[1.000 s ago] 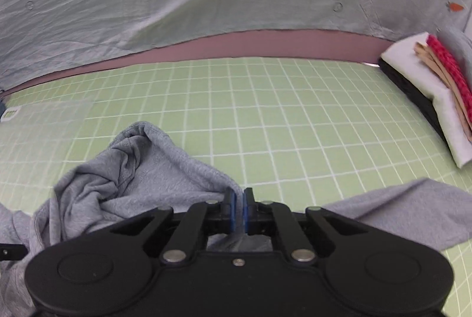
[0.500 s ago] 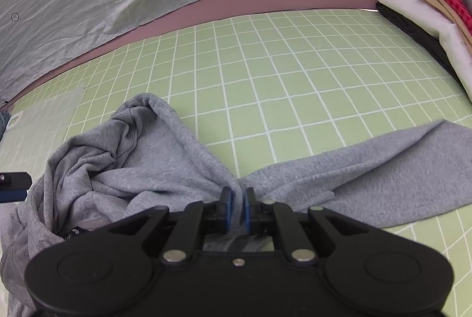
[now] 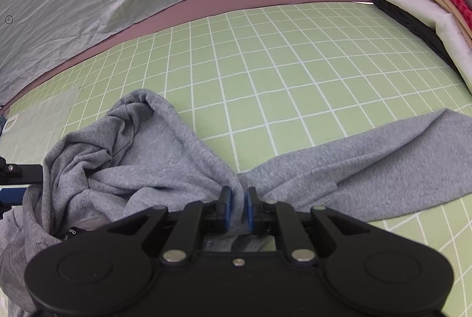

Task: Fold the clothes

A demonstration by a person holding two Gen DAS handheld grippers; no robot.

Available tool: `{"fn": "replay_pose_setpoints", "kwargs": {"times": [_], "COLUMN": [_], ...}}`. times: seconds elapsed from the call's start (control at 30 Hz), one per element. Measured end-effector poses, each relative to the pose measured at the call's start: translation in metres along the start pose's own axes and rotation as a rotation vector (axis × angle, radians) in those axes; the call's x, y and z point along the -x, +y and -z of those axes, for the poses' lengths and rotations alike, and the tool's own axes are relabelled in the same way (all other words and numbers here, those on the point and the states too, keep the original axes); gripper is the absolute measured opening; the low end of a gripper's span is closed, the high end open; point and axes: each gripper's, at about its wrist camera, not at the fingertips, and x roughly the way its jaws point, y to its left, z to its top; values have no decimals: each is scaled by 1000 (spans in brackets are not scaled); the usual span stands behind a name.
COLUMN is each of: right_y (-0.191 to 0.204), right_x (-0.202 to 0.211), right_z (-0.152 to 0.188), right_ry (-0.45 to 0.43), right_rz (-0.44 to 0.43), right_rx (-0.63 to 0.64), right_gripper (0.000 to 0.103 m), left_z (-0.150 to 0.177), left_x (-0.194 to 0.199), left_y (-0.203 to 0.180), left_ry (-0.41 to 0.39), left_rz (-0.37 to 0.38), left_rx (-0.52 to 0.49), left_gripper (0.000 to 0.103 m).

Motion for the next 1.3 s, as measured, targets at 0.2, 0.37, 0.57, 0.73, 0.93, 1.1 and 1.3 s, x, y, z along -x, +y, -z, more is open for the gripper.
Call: {"fn": "replay_pose_setpoints", "kwargs": {"times": [0.2, 0.37, 0.57, 0.73, 0.93, 1.1, 1.3], "right_y": [2, 8, 16, 44, 60, 63, 57], "right_x": [-1, -5, 8, 12, -7, -19, -66], "right_z": [1, -1, -16, -64, -161, -224, -222], "right_ry": [0, 5, -85, -234, -392, -487, -329], "right_rz": [12, 23, 6, -12, -24, -38, -2], "right_rx": [6, 70, 146, 249, 285, 234, 194], "right_gripper": [18, 24, 7, 7, 7, 8, 82], "left_z": [2, 2, -13, -68, -158, -203, -193], "left_x": [-11, -17, -1, 18, 40, 48, 9], "left_y": [0, -9, -18, -35, -53, -69, -38], "left_ry": [28, 34, -47, -187, -413, -550, -465], "left_rz": [-78, -90, -111, -109, -89, -115, -209], "left_rx": [-64, -161, -225, -222, -203, -240, -198], "left_gripper": [38, 17, 7, 6, 6, 10, 30]}}
